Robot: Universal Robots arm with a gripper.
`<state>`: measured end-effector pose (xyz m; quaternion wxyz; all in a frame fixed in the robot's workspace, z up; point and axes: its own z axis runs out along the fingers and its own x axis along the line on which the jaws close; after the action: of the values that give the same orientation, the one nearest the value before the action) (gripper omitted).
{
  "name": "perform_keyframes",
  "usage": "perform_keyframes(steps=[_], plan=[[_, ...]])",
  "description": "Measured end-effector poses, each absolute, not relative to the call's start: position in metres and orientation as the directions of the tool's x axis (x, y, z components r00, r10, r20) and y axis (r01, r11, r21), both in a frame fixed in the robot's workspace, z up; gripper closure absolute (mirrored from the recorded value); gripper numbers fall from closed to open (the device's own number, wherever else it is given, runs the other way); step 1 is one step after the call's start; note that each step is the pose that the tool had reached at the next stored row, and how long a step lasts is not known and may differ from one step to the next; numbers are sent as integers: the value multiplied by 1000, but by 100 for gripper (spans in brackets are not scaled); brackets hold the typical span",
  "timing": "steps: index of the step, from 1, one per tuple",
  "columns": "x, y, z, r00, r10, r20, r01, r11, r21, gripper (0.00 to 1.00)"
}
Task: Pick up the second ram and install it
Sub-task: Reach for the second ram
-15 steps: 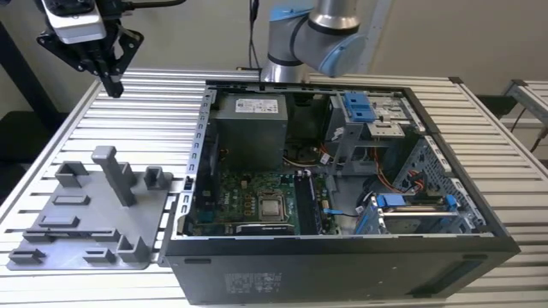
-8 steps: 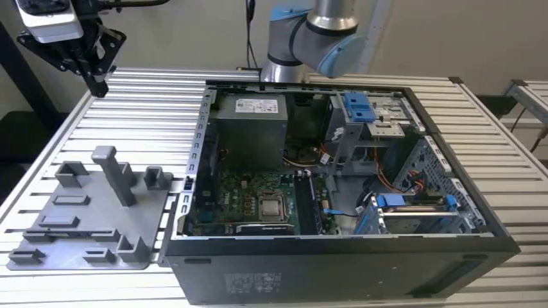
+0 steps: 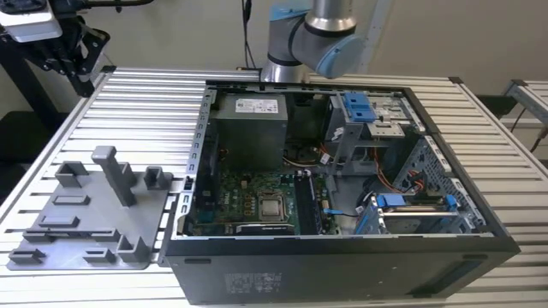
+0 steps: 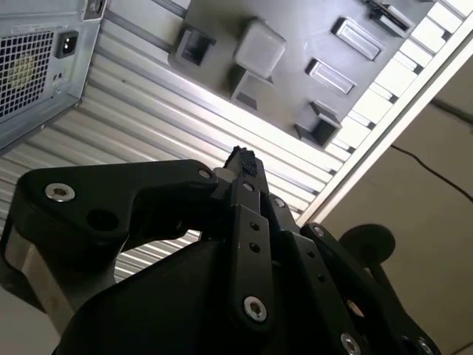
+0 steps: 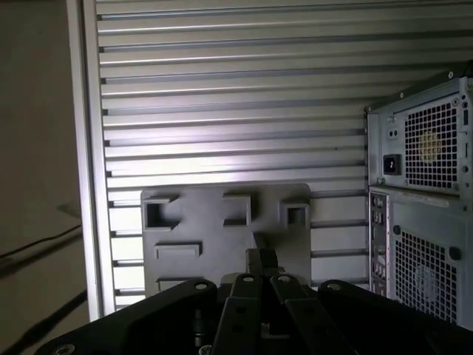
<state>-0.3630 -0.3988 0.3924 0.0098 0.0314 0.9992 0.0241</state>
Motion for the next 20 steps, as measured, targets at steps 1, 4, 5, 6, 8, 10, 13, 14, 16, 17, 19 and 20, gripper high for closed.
perform_keyframes(steps=[1,4,5,6,8,10,13,14,16,17,19,20], plan=[[-365,-399,392,-998,63,-18,62,997,49,89],[-367,-399,392,-998,63,-18,62,997,49,89],[-367,-399,392,-998,63,-18,62,997,49,89],[-367,-399,392,-998,63,-18,62,997,49,89],[-367,-399,392,-998,63,-18,62,997,49,89],[-367,-399,392,-998,63,-18,62,997,49,89],[-368,-399,392,-998,63,-18,62,997,49,89],[-368,-399,392,-998,63,-18,62,997,49,89],[-371,-399,392,-998,63,-18,62,997,49,89],[-373,-399,392,-998,63,-18,62,997,49,89],[-380,-399,392,-998,63,-18,62,997,49,89],[-383,-399,392,-998,63,-18,62,997,49,89]])
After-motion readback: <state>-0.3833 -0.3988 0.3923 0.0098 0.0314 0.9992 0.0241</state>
